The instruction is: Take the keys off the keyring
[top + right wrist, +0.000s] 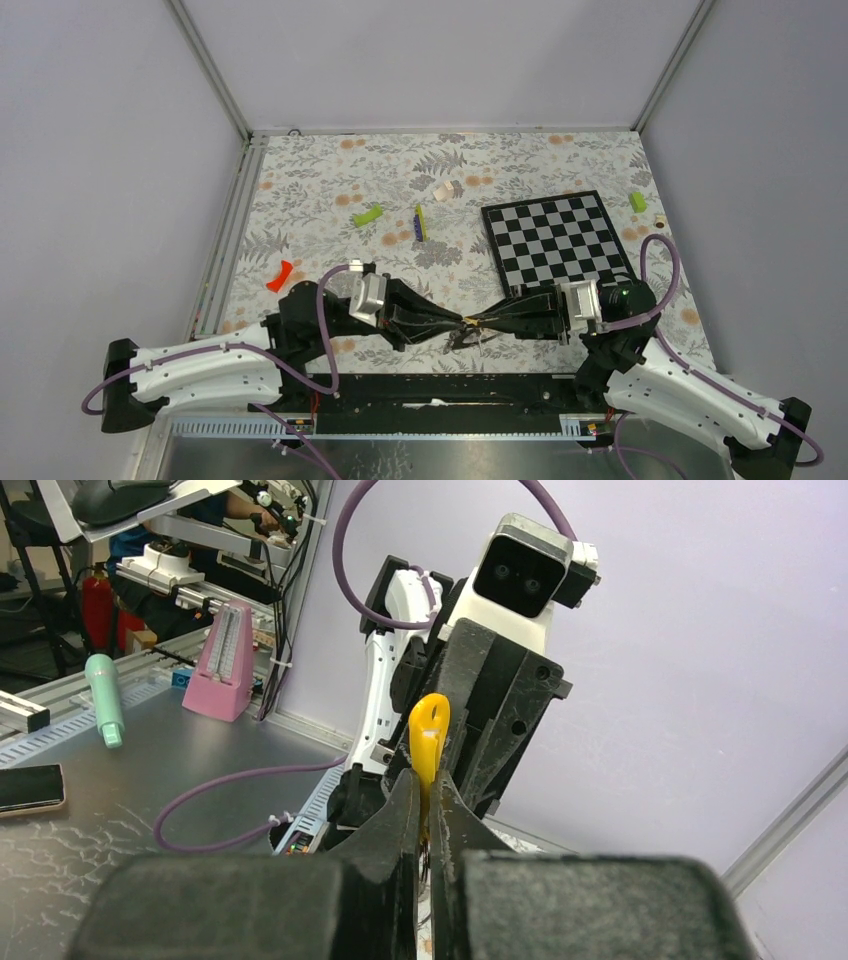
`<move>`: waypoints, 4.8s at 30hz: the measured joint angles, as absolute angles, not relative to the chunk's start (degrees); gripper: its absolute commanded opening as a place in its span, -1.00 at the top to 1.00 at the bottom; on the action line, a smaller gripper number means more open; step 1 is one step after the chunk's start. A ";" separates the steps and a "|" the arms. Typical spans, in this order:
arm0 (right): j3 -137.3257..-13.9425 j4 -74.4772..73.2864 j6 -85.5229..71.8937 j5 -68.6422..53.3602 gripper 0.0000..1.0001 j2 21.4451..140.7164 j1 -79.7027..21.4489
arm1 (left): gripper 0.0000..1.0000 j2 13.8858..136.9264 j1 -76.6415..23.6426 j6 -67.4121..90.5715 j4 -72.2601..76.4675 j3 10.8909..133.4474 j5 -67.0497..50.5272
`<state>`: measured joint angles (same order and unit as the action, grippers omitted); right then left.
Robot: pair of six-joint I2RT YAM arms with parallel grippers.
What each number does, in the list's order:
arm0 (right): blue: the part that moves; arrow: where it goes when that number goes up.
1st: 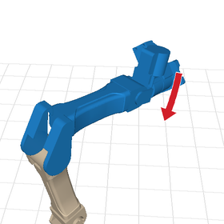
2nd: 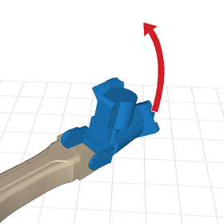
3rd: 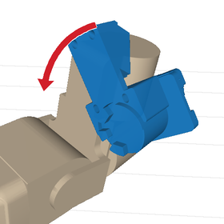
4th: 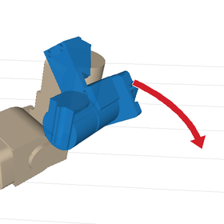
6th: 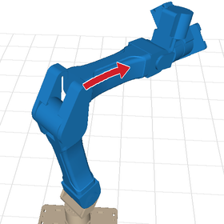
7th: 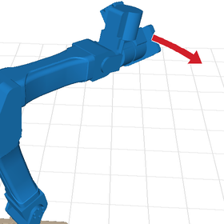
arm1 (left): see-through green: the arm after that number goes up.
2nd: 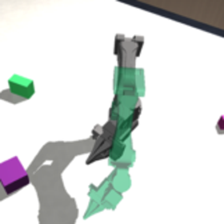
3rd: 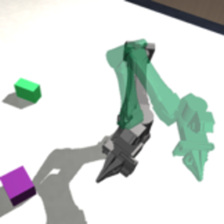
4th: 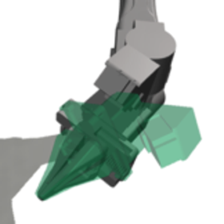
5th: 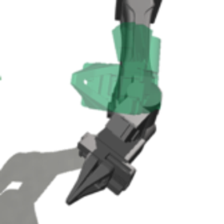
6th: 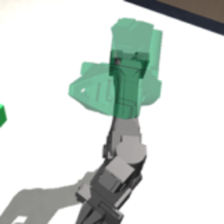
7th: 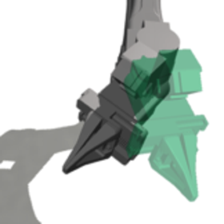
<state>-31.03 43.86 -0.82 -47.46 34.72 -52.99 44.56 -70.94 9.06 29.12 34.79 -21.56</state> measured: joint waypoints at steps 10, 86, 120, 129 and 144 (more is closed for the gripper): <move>-31.03 43.99 -1.23 -48.58 1.00 36.51 -52.99 | 0.16 47.51 -70.91 8.97 29.71 34.79 -20.27; -32.93 44.58 -4.23 -57.21 1.00 37.39 -52.99 | 0.06 50.11 -70.98 12.49 34.48 33.23 -16.34; -32.93 44.56 -4.25 -57.17 1.00 37.93 -52.99 | 0.03 51.94 -71.92 13.52 35.90 34.17 -23.62; -32.93 44.56 -4.25 -57.14 1.00 37.93 -53.15 | 0.03 51.94 -72.10 13.54 35.90 34.20 -23.81; -32.93 44.47 -2.02 -53.91 1.00 37.23 -53.21 | 0.03 51.75 -72.18 13.52 35.68 34.61 -23.31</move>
